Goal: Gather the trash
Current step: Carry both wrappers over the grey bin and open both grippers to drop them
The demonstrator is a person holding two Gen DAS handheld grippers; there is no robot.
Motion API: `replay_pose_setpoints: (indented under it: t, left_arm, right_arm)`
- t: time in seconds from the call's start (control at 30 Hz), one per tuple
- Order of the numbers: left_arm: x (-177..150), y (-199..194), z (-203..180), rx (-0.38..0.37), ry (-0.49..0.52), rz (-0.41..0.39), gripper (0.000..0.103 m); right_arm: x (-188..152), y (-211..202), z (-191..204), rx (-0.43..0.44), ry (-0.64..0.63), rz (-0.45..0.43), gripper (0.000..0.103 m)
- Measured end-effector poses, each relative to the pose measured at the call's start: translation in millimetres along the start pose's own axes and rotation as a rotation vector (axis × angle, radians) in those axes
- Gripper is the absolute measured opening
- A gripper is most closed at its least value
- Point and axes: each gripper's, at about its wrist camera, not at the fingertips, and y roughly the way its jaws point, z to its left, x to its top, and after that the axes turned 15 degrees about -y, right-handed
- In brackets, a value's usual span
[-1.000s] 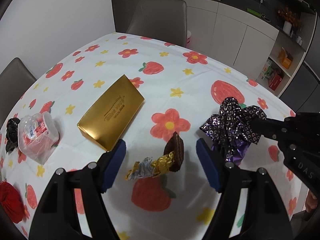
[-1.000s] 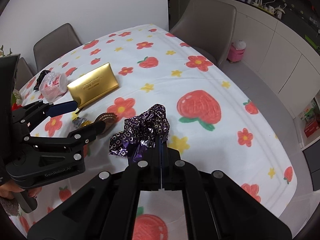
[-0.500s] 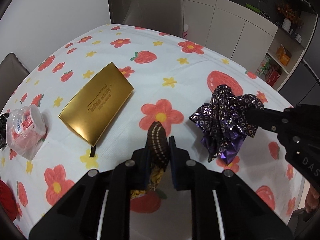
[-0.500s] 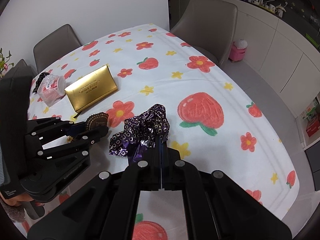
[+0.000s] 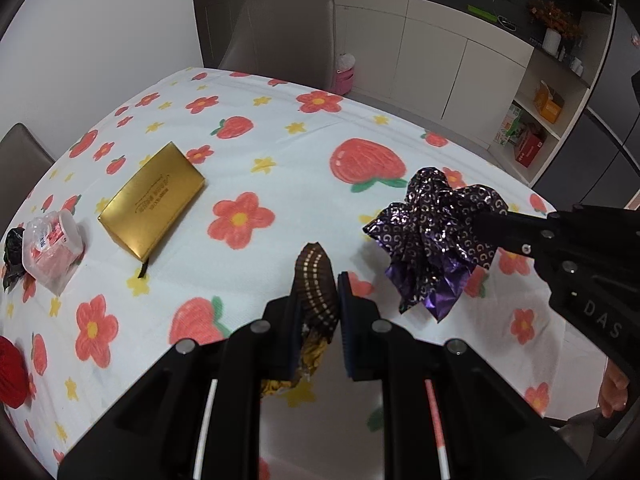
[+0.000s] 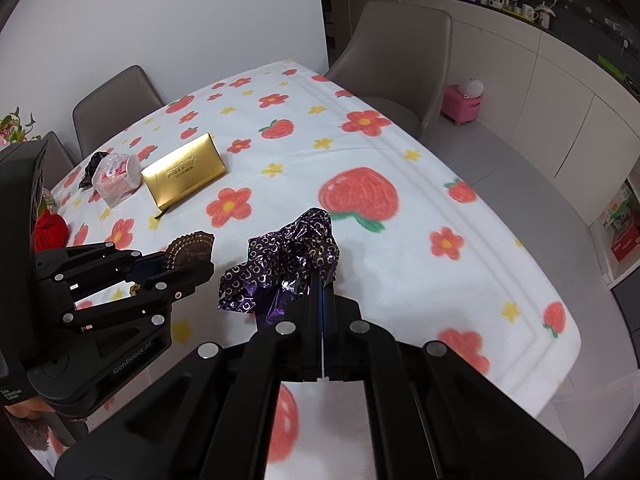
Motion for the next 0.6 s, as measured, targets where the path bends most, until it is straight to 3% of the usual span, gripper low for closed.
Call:
replay_pose_setpoints:
  t: [0.3, 0.6]
  left_arm:
    - [-50.0, -19.7, -86.9, -0.071, 0.063, 0.018, 0.017]
    - [-121.5, -20.2, -176.2, -0.176, 0.176, 0.099, 0.017]
  right_arm:
    - [-80.2, -73.7, -38.7, -0.049, 0.058, -0.022, 0.000]
    - [-194.4, -130.3, -77.1, -0.129, 0.163, 0.027, 0.000]
